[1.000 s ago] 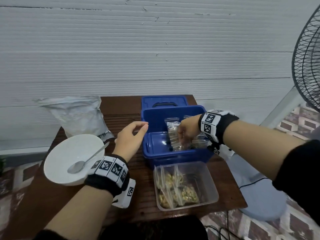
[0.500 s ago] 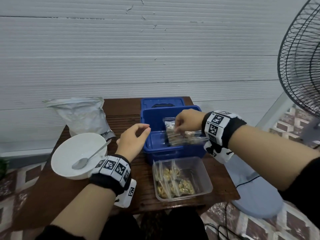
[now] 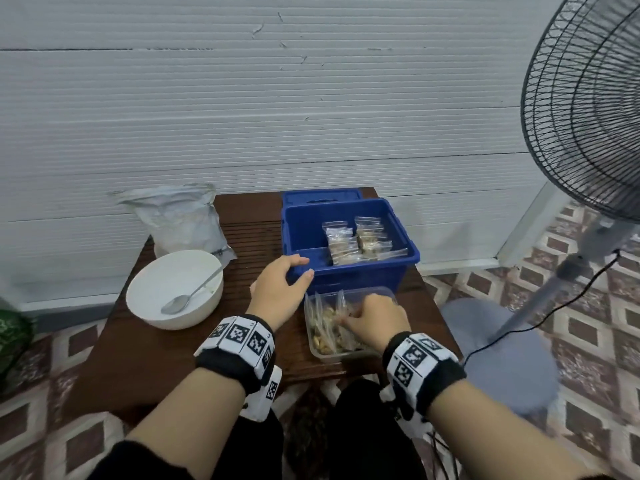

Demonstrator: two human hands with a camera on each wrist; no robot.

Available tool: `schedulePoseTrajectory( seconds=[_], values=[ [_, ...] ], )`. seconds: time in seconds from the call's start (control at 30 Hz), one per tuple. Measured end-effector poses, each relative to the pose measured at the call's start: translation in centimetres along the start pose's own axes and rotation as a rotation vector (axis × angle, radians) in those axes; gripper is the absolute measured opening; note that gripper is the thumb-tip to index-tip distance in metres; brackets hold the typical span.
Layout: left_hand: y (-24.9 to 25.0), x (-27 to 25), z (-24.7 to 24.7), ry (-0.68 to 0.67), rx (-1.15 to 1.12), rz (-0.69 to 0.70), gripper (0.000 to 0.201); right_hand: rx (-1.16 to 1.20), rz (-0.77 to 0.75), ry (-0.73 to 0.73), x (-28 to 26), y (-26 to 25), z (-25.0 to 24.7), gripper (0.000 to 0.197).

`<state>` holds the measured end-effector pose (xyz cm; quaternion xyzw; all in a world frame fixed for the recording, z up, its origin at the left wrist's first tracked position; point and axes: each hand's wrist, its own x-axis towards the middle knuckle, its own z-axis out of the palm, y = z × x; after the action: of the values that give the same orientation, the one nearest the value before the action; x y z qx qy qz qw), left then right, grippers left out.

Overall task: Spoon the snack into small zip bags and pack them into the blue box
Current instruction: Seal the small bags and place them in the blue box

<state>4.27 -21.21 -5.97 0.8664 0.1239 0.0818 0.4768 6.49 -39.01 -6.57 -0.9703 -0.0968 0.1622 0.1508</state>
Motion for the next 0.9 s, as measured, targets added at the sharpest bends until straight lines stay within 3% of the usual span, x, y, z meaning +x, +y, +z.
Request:
schedulePoseTrajectory(
  seconds=[0.23,0.37,0.53,0.7,0.9],
  values=[
    [0.6,-1.7,0.5,0.044,0.119,0.047,0.018,0.108,0.096,0.081,0.4,-0.1,1.3,0.023],
    [1.2,-2.4,0.7,0.095,0.229,0.086,0.019,0.046,-0.006,0.313,-0.7,0.4,-0.3,0.015],
    [2.6,-2.5,1.8,-0.031,0.247,0.155,0.028,0.204,-0.188,0.544,-1.8,1.1,-2.3,0.012],
    [3.7,-2.6,2.4,-0.039,0.128,0.144,0.008,0.395,-0.292,0.568,-1.4,1.9,-1.9,0.024],
    [4.1,-2.7,2.8,-0.054,0.149,0.101,0.023,0.669,-0.350,0.591,-2.4,2.1,-1.7,0.025]
  ],
)
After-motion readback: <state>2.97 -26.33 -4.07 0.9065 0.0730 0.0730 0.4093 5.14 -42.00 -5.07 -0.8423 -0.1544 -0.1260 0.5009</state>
